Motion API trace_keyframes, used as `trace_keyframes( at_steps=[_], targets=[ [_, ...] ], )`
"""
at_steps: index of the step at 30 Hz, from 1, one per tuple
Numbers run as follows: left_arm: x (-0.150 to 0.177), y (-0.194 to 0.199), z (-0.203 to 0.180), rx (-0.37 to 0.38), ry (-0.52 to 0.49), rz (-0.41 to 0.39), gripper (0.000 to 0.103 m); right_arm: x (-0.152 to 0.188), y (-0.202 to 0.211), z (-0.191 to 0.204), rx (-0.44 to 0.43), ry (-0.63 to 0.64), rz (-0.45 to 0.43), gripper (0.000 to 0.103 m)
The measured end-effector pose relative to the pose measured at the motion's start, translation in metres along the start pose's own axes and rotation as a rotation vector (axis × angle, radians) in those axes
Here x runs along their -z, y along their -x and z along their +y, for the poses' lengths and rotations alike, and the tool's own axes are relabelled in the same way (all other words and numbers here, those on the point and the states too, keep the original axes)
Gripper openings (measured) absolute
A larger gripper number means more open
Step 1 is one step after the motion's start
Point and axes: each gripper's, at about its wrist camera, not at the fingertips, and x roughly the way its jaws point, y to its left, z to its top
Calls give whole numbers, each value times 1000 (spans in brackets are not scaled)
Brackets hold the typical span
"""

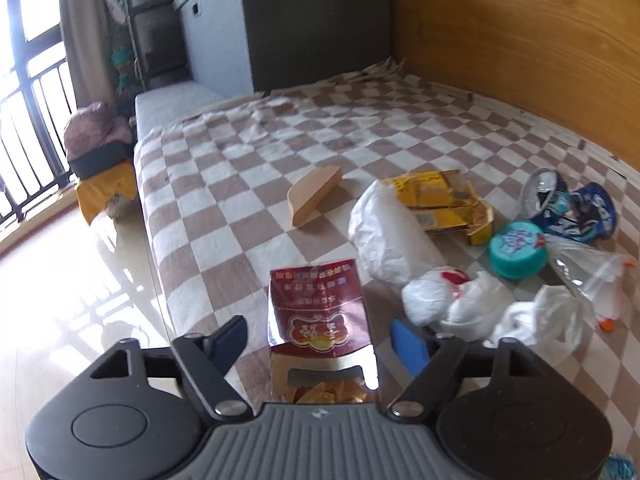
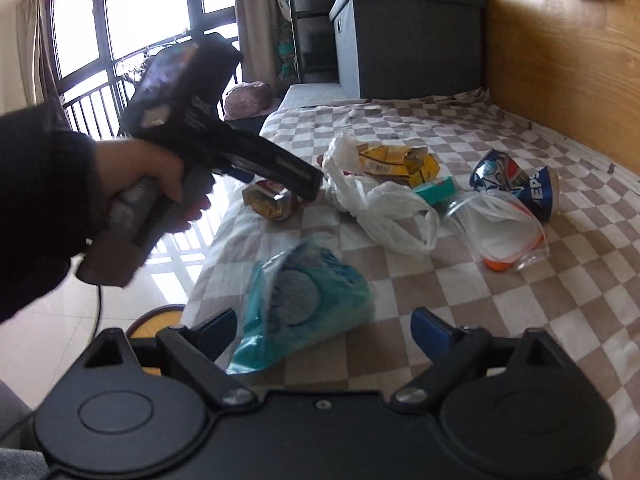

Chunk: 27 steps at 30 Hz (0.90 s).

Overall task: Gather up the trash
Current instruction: 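Grasp the red snack box with the left tool while the right grasps the teal bag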

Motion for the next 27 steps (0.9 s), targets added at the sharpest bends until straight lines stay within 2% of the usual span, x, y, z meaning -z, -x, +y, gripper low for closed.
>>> trace_keyframes(
  at_steps=[1, 3, 6, 12, 18, 19, 22, 23, 25, 27],
  targets=[
    [1, -4, 0, -5, -10, 12, 59, -2, 1, 1, -1, 3, -3, 95],
    [4, -6, 0, 3, -32, 3, 54, -6, 1, 4, 1, 15, -10, 96],
    [11, 1, -1, 20, -55, -18, 53, -12, -4, 7, 4, 30, -14, 96],
    [42, 32, 1, 132, -93, -26, 53, -23, -26, -8, -59, -46, 30, 95],
    [69, 62, -1, 231, -207, -5, 53, -21, -45, -28, -119, -170, 108, 77],
    [71, 66, -2, 238, -219, 0, 53, -20, -47, -30, -137, -199, 113, 70],
    [70, 69, -2, 237, -232, 13, 54, -16, -48, -29, -128, -220, 122, 63],
    [69, 68, -2, 237, -221, 30, 55, -16, -47, -27, -119, -205, 120, 55],
    [62, 65, -1, 220, -195, 59, 67, -15, -44, -22, -107, -195, 121, 55],
    [56, 64, -3, 201, -205, 67, 70, -14, -40, -18, -85, -172, 121, 54]
  ],
)
